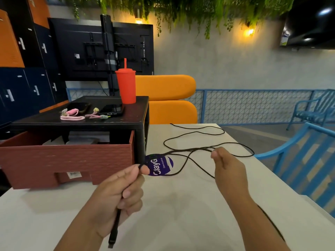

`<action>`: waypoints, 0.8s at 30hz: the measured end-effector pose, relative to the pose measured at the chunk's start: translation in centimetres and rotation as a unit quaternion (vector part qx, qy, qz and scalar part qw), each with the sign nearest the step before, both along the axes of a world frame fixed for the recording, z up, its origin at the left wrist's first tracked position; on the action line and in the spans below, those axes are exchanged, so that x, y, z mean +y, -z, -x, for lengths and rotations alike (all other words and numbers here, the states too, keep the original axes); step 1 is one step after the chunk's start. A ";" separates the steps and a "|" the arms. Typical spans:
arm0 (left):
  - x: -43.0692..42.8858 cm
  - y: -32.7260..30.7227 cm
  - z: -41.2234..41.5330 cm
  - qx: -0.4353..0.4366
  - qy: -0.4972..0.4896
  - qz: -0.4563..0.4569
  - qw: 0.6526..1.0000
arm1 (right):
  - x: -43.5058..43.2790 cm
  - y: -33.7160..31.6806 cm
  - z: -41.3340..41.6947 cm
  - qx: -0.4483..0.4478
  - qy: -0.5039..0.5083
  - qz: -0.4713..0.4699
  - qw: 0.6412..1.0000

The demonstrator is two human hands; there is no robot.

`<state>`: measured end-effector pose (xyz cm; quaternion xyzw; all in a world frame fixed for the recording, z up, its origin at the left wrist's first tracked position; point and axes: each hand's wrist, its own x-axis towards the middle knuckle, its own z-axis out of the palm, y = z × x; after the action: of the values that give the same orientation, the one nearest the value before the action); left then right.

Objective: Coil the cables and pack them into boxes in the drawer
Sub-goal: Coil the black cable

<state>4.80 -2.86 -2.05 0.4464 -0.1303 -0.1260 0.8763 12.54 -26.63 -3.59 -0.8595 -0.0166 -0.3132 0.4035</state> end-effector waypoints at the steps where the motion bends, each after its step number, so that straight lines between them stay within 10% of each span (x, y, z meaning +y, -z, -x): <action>1: 0.3 0.2 -0.3 -0.004 0.004 0.015 1.000 | -0.4 -0.1 0.1 0.002 0.008 0.059 0.998; 6: 1.6 1.5 -2.0 -0.041 0.099 0.227 0.968 | 0.9 0.3 0.7 0.046 -0.071 0.216 0.973; 14: 1.2 1.5 -1.7 -0.081 -0.186 0.090 0.975 | 5.5 1.6 2.2 0.178 -0.214 0.361 0.890; 24: 0.1 0.5 -1.2 -0.118 -0.236 0.066 0.962 | 8.5 0.1 5.6 0.270 -0.363 0.332 0.828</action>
<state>5.97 -2.72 -2.53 0.4177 -0.1321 0.1466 0.8869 6.92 -18.18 -3.72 -0.9238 -0.3210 0.1251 0.1672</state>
